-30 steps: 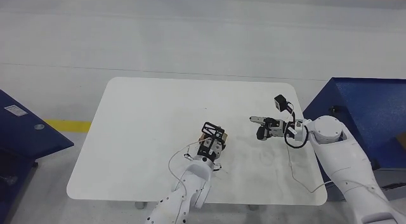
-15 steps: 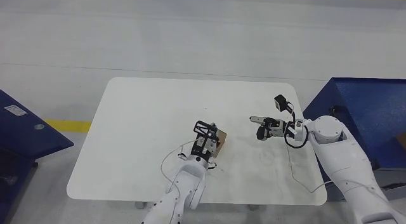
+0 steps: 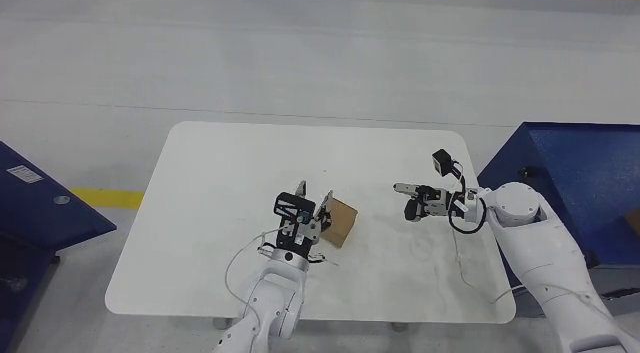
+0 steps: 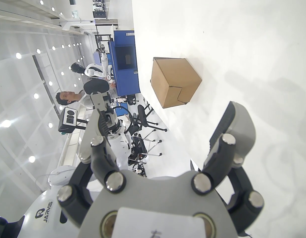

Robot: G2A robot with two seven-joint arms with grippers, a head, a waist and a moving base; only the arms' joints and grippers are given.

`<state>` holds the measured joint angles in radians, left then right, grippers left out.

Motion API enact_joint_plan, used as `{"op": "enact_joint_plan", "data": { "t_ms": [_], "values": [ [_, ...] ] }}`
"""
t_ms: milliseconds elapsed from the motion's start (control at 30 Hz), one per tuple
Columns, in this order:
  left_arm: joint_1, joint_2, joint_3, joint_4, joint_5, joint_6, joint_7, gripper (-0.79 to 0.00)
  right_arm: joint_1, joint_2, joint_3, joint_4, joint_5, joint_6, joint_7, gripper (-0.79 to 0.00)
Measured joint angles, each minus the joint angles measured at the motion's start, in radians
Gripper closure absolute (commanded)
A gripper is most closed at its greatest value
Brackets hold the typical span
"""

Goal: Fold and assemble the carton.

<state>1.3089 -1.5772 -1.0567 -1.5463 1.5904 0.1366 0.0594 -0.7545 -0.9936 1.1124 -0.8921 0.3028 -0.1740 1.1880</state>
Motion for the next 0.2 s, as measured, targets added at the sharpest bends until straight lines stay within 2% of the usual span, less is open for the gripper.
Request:
{"op": "enact_joint_plan", "data": {
  "t_ms": [200],
  "values": [
    [0.000,0.000,0.000,0.000,0.000,0.000,0.000,-0.721,0.000,0.000,0.000,0.000,0.000,0.000,0.000,-0.784]
  ]
}}
